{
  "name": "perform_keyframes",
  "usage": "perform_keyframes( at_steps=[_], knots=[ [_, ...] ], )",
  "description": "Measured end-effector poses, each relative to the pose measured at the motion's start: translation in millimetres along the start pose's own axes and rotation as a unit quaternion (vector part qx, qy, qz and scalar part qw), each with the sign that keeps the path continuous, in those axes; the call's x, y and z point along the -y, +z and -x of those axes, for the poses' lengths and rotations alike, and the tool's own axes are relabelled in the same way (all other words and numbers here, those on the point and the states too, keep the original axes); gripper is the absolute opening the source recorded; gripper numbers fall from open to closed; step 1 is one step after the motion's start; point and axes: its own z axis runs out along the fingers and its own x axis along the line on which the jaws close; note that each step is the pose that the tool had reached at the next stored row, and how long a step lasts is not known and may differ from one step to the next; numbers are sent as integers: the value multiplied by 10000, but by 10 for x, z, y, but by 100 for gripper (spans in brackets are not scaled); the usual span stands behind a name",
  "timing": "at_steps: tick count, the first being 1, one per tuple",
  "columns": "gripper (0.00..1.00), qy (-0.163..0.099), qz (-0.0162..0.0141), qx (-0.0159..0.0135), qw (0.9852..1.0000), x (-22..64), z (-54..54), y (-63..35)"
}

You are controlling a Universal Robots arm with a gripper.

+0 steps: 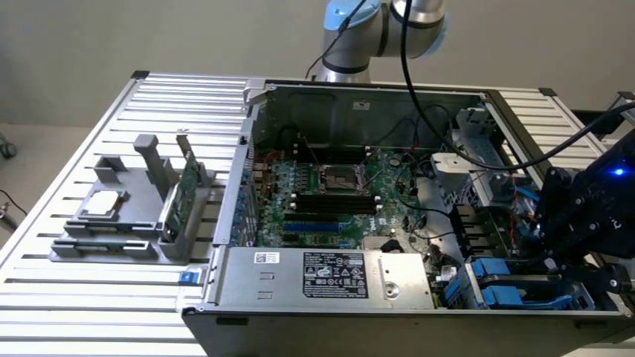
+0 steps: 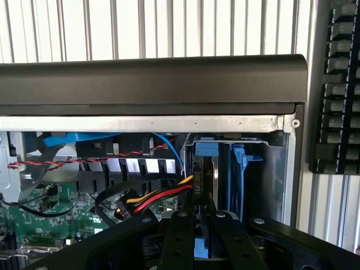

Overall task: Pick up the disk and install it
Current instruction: 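Insert the second disk wire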

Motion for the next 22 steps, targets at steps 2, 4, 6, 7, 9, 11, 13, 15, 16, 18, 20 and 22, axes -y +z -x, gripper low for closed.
perform_keyframes(
  at_steps=[2, 4, 6, 7, 9, 11, 13, 15, 16, 18, 20, 22],
  knots=[
    [17, -3, 0, 2, 10000, 0, -1, 0],
    [17, -3, 0, 2, 10000, 0, -1, 0],
    [17, -3, 0, 2, 10000, 0, -1, 0],
    [17, -3, 0, 2, 10000, 0, -1, 0],
    [17, -3, 0, 2, 10000, 0, -1, 0],
    [17, -3, 0, 2, 10000, 0, -1, 0],
    [17, -3, 0, 2, 10000, 0, -1, 0],
    [17, -3, 0, 2, 10000, 0, -1, 0],
    [17, -3, 0, 2, 10000, 0, -1, 0],
    [17, -3, 0, 2, 10000, 0, -1, 0],
    [17, -3, 0, 2, 10000, 0, -1, 0],
    [17, -3, 0, 2, 10000, 0, -1, 0]
  ],
)
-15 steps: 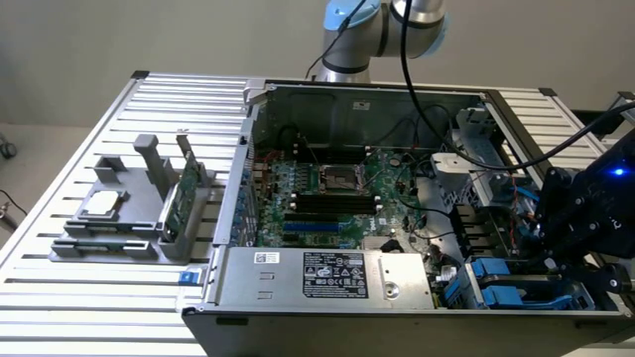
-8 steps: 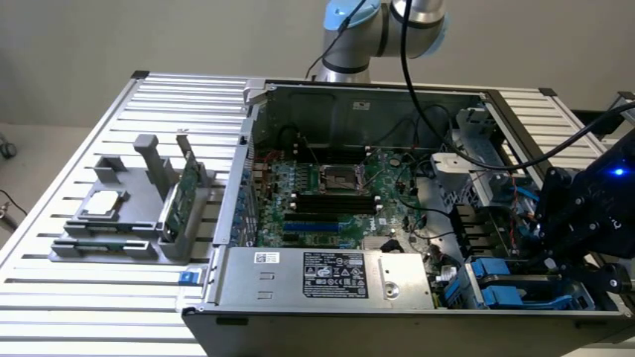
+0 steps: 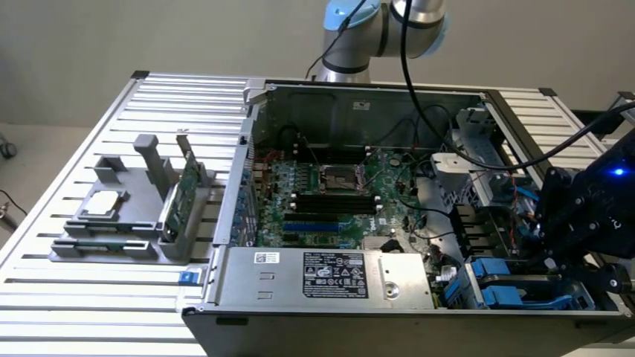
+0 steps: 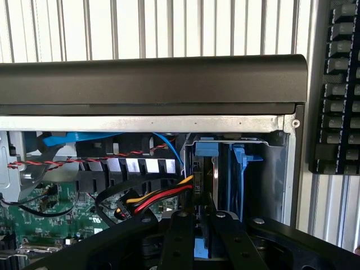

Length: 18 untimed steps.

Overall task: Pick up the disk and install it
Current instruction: 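Insert the second disk wire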

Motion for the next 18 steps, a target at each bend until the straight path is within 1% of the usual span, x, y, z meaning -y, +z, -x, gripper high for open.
perform_keyframes(
  at_steps=[5, 9, 12, 13, 14, 15, 18],
  knots=[
    [17, 1, -5, 3, 10000, -6, -20, 2],
    [17, 5, -44, 11, 10000, -6, -21, -4],
    [17, 7, -53, 37, 10000, -5, -25, -46],
    [17, 8, -53, 54, 10000, -5, -27, -62],
    [17, 9, -53, 77, 10000, -4, -28, -68],
    [17, 11, -52, 110, 9999, -4, -28, -70],
    [17, 16, -49, 221, 9997, -4, -31, -70]
  ],
)
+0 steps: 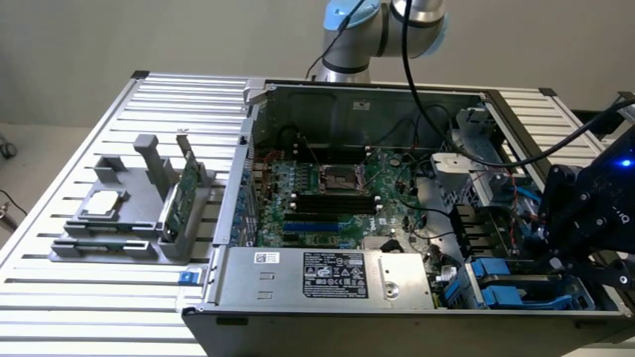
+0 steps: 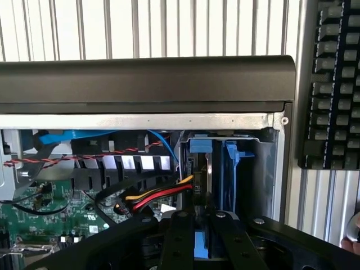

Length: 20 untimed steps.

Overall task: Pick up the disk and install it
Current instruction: 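Insert the second disk wire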

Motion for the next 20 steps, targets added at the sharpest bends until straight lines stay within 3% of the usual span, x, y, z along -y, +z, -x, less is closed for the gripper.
perform_keyframes(
  at_steps=[3, 8, 11, 20],
  knots=[
    [17, 4, 3, 72, 10000, 1, -29, 2],
    [17, 7, 18, 146, 9999, 2, -96, 8],
    [17, 9, 44, 187, 9998, 2, -97, 19],
    [17, 6, 161, 197, 9997, 32, -106, 42]
  ],
)
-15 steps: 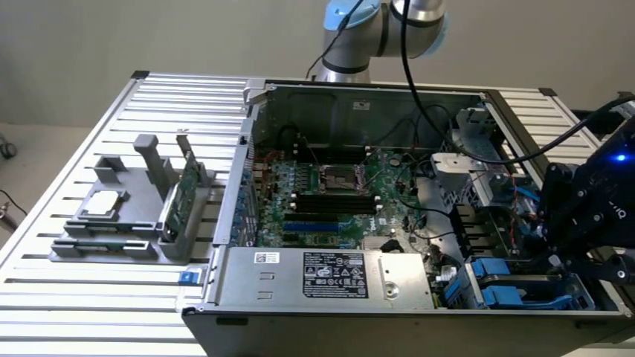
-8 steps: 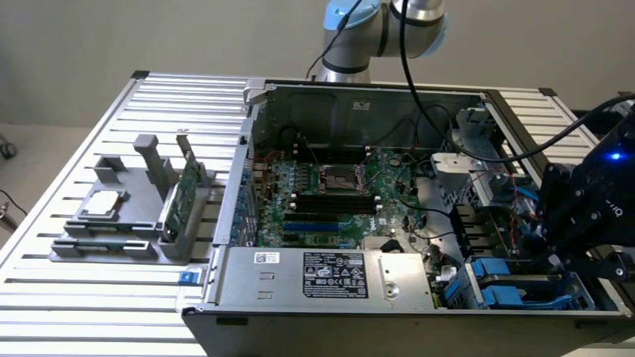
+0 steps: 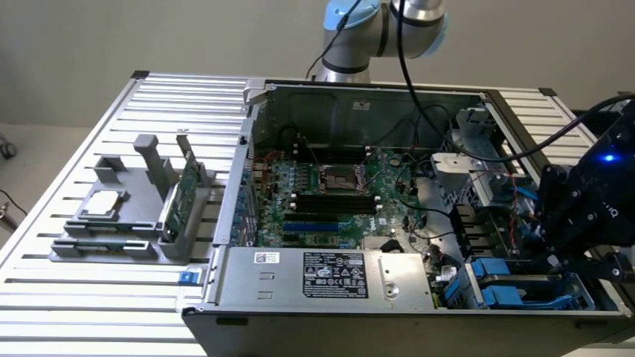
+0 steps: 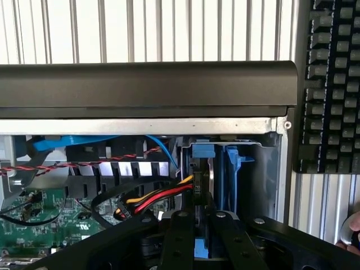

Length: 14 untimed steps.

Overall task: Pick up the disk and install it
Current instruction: 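Insert the second disk wire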

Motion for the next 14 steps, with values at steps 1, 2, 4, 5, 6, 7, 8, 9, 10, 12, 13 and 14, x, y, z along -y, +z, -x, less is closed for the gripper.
perform_keyframes(
  at_steps=[1, 2, 4, 5, 6, 7, 8, 9, 10, 12, 13, 14],
  knots=[
    [17, 0, 9, 0, 10000, 10, -1, 2],
    [17, 0, 17, -1, 10000, 16, -3, 4],
    [17, 0, 32, -3, 10000, 21, -6, 9],
    [17, -1, 41, -2, 10000, 22, -9, 11],
    [17, -1, 49, -2, 10000, 24, -11, 14],
    [17, -1, 56, -2, 10000, 26, -13, 16],
    [17, -1, 63, -3, 10000, 29, -14, 20],
    [17, 0, 68, -3, 10000, 33, -14, 22],
    [17, -1, 73, -3, 10000, 36, -14, 24],
    [17, -1, 78, -2, 10000, 39, -15, 25],
    [17, -2, 80, -2, 10000, 39, -15, 26],
    [17, -1, 81, -2, 10000, 40, -16, 26]
  ],
)
